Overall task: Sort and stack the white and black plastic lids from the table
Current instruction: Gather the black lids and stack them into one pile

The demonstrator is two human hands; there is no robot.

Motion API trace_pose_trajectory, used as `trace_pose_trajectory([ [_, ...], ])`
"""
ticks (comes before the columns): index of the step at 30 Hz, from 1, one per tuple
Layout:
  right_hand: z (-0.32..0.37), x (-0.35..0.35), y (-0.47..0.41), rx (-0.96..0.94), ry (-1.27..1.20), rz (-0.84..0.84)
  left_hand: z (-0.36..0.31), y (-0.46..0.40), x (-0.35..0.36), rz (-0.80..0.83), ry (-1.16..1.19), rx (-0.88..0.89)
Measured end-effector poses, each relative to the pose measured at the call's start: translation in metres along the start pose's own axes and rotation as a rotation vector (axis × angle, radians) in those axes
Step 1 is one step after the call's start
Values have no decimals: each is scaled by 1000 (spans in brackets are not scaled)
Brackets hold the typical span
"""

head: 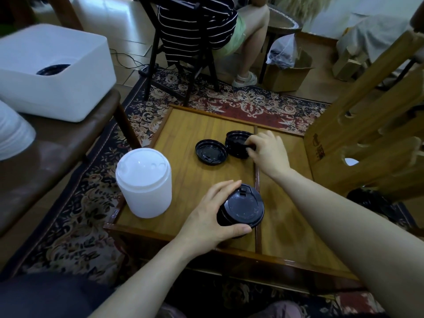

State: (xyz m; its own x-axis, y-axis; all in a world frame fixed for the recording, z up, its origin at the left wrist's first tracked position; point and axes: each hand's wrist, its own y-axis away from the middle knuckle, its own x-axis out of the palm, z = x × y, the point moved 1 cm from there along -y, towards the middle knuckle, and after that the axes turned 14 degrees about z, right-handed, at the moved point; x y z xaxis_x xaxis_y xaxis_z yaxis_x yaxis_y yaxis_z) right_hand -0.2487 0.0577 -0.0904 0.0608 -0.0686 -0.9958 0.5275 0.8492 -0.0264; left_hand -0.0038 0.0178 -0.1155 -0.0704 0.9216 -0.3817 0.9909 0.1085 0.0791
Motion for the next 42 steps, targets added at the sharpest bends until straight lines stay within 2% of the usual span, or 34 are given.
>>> trace_pose_trajectory([
  [5,1,15,-6,-39,173,147,-1,0,-1,4,-7,-1],
  [9,2,21,-3,-33,256,162,-2,1,0,0,-13,2],
  [16,6,27,4,-48,304,82,-3,0,-1,1,-11,-9],
  [20,8,17,4,-98,246,-96,-3,0,-1,6,-24,-9],
  [22,10,10,1,-162,242,-190,-3,0,-1,7,-29,-10],
  [25,21,6,-2,-310,273,-230,-1,0,-2,-3,-33,-4],
  [27,28,7,-6,-411,280,-204,-1,1,-3,-15,-28,-3],
  [30,39,14,-9,-474,280,-72,-1,0,-4,-24,-22,-6],
  [35,45,26,-10,-351,224,194,-1,-1,-4,-3,-24,-12],
  [42,34,27,1,-367,210,74,-4,0,-2,52,-37,-32],
])
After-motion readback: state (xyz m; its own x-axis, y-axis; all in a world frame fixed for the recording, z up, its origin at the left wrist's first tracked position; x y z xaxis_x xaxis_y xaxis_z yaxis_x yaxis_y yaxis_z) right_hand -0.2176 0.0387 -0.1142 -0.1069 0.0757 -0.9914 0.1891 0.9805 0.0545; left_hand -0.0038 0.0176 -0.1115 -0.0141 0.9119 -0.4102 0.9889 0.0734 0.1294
